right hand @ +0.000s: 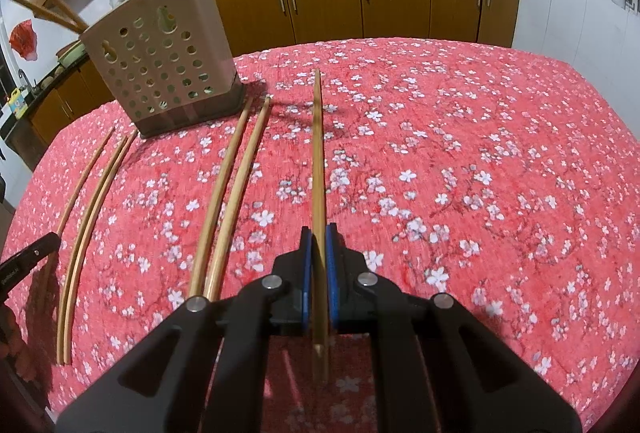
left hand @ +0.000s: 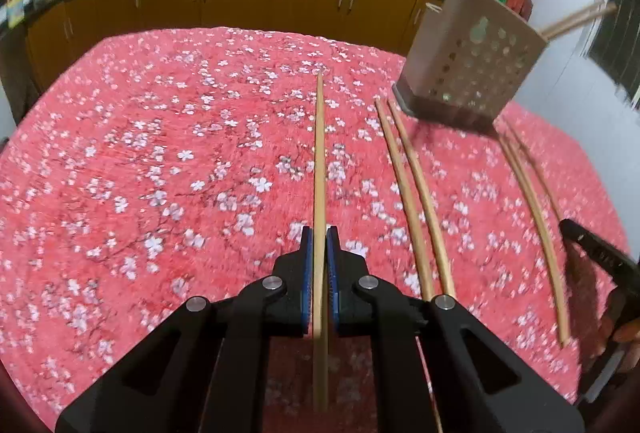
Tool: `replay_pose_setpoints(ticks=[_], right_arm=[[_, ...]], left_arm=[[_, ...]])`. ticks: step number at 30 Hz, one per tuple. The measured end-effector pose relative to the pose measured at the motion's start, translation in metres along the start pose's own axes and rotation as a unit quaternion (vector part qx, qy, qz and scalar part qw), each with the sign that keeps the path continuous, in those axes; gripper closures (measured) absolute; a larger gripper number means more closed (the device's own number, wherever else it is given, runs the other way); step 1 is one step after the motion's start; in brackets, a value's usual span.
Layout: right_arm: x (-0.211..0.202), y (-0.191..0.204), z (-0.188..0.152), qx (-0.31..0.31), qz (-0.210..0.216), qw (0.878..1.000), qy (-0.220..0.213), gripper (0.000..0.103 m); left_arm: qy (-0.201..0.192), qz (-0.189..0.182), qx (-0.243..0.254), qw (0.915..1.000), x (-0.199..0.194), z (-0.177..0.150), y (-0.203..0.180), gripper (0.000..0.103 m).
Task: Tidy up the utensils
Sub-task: 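Hold the grasped chopsticks against the tablecloth with both tools, then lift both held chopsticks upright and carry them over the beige holder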
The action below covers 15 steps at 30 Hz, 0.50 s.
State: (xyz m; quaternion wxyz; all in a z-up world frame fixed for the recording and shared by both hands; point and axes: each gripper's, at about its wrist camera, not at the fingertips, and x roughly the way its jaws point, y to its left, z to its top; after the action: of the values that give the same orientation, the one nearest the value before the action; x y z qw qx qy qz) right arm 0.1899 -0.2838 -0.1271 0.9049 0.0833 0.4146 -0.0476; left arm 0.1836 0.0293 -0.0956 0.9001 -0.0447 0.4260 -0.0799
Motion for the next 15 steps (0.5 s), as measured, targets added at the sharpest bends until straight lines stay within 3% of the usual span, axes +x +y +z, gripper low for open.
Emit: replay_pose_setpoints(ticks=[12, 15], right_arm=[[-0.011, -0.003, -0.009, 0.004, 0.006, 1.000, -0.003, 0.095], [-0.025, -0.002, -0.006, 0.003, 0.011, 1.000, -0.025, 0.095]], left_arm=[[-0.002, 0.016, 0.015, 0.9998, -0.006, -0.010, -0.004, 0.095], [-0.004, 0.021, 0.018, 0.9996, -0.010, -0.008, -0.002, 0.095]])
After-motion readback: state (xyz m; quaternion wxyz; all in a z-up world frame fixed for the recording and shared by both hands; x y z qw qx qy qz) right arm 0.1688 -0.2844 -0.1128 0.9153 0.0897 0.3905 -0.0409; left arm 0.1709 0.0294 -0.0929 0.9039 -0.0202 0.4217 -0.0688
